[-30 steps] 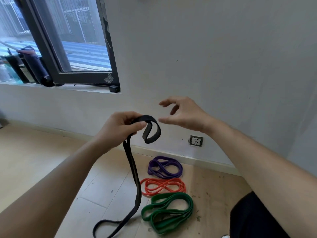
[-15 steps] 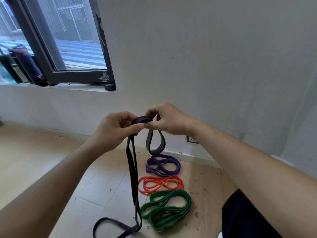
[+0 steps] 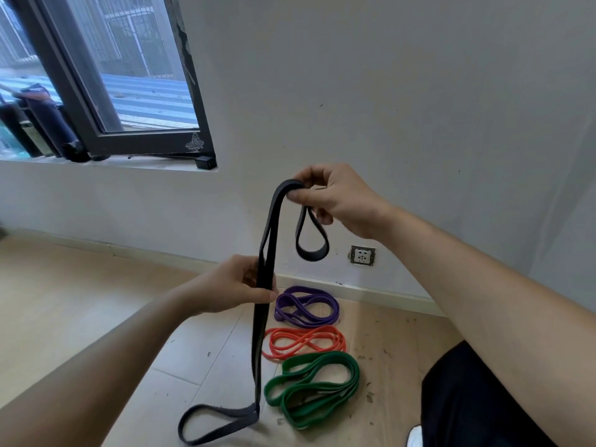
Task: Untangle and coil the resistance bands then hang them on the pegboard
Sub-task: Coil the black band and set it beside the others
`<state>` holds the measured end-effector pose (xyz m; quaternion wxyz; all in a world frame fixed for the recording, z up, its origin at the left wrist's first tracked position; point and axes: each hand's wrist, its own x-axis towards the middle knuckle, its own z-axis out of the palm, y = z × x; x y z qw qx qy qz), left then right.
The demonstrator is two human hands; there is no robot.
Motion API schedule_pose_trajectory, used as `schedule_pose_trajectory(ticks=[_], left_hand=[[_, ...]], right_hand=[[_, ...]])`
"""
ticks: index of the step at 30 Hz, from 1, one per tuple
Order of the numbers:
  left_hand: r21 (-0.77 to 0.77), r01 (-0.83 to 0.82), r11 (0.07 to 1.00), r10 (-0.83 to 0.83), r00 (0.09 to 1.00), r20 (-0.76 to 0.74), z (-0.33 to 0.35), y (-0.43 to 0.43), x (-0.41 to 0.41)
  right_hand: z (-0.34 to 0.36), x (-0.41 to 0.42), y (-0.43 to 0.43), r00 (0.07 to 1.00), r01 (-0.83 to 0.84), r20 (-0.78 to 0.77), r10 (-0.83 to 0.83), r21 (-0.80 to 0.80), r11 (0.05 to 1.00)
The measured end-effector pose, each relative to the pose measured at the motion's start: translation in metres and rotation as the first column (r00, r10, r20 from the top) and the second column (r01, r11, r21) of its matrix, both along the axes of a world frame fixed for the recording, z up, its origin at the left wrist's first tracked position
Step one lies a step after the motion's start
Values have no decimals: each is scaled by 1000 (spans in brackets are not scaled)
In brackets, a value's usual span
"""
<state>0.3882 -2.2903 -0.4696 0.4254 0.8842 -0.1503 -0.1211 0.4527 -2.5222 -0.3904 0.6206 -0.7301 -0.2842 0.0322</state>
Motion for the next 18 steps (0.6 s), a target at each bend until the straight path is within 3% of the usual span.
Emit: schedule_pose_trajectory(ticks=[6,16,18], left_hand=[[5,11,1000,-11,998,-69,-7,7,2],[-122,-105,987,101,994,-39,0,13,3],[-131,-135,982,140,990,33,2,13,2]], right_hand=[[4,16,-16,978,198,-114,-175,240,950],[-3,31,-38,945,318,-156,-287,249,915],[-6,36,-44,932,352,-174,-318,229,907]])
